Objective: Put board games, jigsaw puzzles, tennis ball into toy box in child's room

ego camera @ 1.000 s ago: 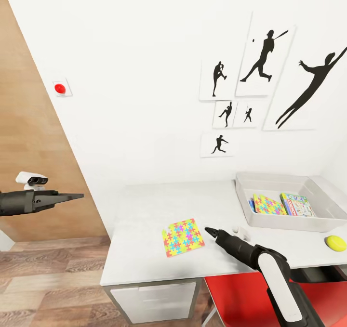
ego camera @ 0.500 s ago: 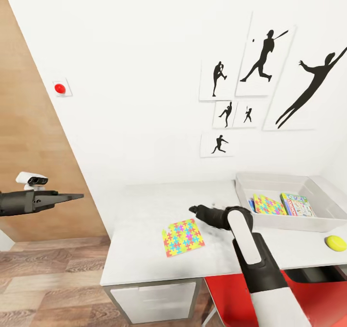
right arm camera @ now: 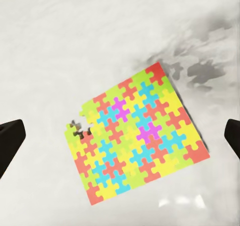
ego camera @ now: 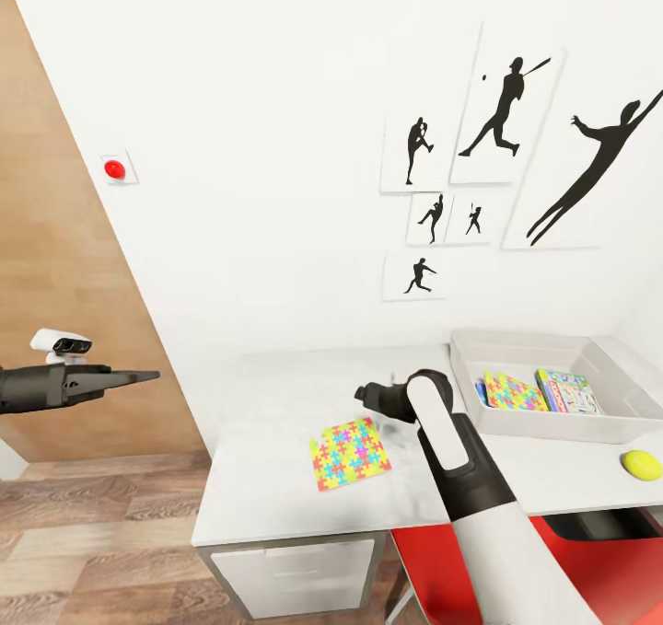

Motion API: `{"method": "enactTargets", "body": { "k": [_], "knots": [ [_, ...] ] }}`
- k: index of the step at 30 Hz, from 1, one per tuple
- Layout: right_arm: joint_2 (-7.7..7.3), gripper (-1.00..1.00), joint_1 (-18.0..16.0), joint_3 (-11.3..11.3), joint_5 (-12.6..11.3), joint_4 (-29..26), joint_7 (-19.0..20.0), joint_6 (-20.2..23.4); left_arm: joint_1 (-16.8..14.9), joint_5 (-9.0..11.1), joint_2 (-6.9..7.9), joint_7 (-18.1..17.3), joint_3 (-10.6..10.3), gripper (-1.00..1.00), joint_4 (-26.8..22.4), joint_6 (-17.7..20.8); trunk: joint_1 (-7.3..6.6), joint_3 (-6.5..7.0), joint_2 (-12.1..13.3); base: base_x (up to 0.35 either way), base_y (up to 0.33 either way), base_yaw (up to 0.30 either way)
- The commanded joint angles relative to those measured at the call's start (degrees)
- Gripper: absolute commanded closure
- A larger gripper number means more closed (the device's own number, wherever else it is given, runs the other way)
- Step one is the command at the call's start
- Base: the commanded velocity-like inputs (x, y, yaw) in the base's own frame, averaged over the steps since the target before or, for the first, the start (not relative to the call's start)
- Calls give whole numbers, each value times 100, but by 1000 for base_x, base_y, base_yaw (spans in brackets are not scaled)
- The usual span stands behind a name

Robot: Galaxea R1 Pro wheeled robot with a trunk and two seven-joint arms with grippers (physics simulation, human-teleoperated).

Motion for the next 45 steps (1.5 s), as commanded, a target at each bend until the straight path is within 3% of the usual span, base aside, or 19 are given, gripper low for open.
{"method": "enactTargets", "body": {
  "k": [1, 17, 27, 45],
  "knots": [
    [-4, -100, -10, 6, -53, 1, -61, 12, -5, 1, 2, -20, -1, -100, 8, 61, 4, -12, -13, 0, 0, 0],
    [-47, -100, -39, -40, -49, 83, -39, 2, -5, 1, 9, -20, 4, -100, 52, 61, 4, -90, -13, 0, 0, 0],
    [-109, -100, -40, -61, -25, 167, 639, -44, -5, 1, 16, -20, 5, -100, 68, 59, 4, -183, -13, 0, 0, 0],
    [-158, -100, -43, -98, 12, 191, 710, -57, -5, 1, 27, -20, 8, -100, 68, 55, 4, -353, -13, 0, 0, 0]
  ]
}}
